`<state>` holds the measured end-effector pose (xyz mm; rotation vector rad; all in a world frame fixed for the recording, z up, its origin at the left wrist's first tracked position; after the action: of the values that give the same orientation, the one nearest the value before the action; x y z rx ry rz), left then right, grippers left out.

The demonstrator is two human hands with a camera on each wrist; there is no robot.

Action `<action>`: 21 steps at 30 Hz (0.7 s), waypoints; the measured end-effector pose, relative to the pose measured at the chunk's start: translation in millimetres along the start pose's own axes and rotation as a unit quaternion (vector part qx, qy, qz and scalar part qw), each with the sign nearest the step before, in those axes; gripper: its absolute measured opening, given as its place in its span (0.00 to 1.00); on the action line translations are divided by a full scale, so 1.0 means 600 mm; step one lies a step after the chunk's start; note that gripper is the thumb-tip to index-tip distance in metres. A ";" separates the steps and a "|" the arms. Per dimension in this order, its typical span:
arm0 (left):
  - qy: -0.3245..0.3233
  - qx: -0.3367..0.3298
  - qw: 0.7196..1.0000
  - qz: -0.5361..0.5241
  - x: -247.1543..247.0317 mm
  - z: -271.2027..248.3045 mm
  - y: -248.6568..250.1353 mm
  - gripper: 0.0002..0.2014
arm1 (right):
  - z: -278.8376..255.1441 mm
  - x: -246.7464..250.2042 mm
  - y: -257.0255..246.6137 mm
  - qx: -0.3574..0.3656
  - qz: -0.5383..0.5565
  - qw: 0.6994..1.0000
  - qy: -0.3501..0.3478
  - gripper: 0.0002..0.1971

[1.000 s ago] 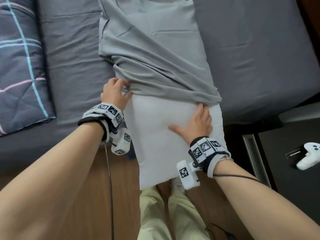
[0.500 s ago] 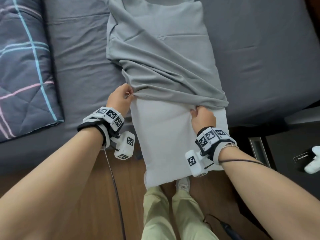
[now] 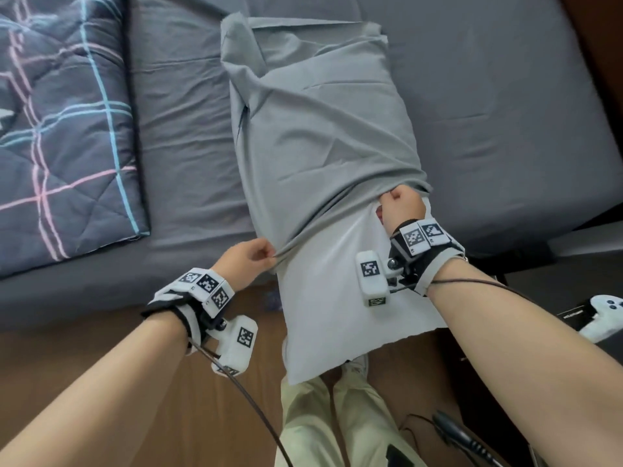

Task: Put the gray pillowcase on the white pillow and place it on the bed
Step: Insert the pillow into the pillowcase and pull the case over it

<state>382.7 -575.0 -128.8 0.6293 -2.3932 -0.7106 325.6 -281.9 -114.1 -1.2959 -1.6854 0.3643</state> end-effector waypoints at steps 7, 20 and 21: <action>0.092 0.050 0.994 -0.014 -0.003 -0.011 0.011 0.07 | -0.019 -0.007 0.041 0.022 -0.056 0.996 -0.069 0.13; 0.198 -0.036 0.978 0.050 -0.050 0.040 0.188 0.11 | -0.059 0.099 0.293 -0.158 0.014 0.964 -0.212 0.51; 0.188 -0.049 0.979 0.068 -0.061 0.050 0.206 0.14 | -0.064 0.094 0.306 -0.164 0.031 0.957 -0.235 0.52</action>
<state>357.4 -451.1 -89.0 0.5030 -2.0165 -0.5880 465.2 -171.9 -196.4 -1.5963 -2.1773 0.4716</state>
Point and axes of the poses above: each hand's wrist, its own z-axis towards the middle knuckle, its own x-axis out of the back of the hand, y = z × x, the point moved 8 cm from there along z, towards the middle knuckle, and after that the axes turned 13 degrees about -y, right-handed, at the moved point
